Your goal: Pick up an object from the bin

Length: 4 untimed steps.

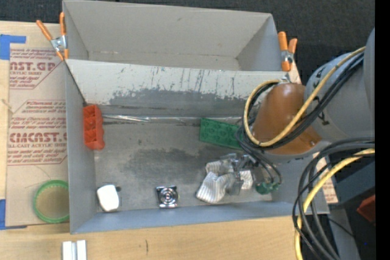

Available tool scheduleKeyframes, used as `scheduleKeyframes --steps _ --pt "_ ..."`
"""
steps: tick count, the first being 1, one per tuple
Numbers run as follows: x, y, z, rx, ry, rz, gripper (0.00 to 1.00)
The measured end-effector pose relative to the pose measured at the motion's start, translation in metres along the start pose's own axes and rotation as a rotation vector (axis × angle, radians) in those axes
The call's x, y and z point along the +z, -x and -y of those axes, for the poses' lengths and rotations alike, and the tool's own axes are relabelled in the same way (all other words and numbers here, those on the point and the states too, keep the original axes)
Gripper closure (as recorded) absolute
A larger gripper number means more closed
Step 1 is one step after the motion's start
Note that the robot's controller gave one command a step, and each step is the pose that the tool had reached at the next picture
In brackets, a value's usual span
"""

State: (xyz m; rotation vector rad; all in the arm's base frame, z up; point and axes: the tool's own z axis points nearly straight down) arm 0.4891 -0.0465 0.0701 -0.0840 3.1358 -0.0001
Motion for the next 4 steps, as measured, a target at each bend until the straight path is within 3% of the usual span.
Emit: scheduleKeyframes --steps 1,4 --pt "-0.004 -0.001 0.0 0.0 0.001 -0.003 1.0" --pt "-0.056 -0.001 -0.001 0.0 0.001 -0.006 1.0"
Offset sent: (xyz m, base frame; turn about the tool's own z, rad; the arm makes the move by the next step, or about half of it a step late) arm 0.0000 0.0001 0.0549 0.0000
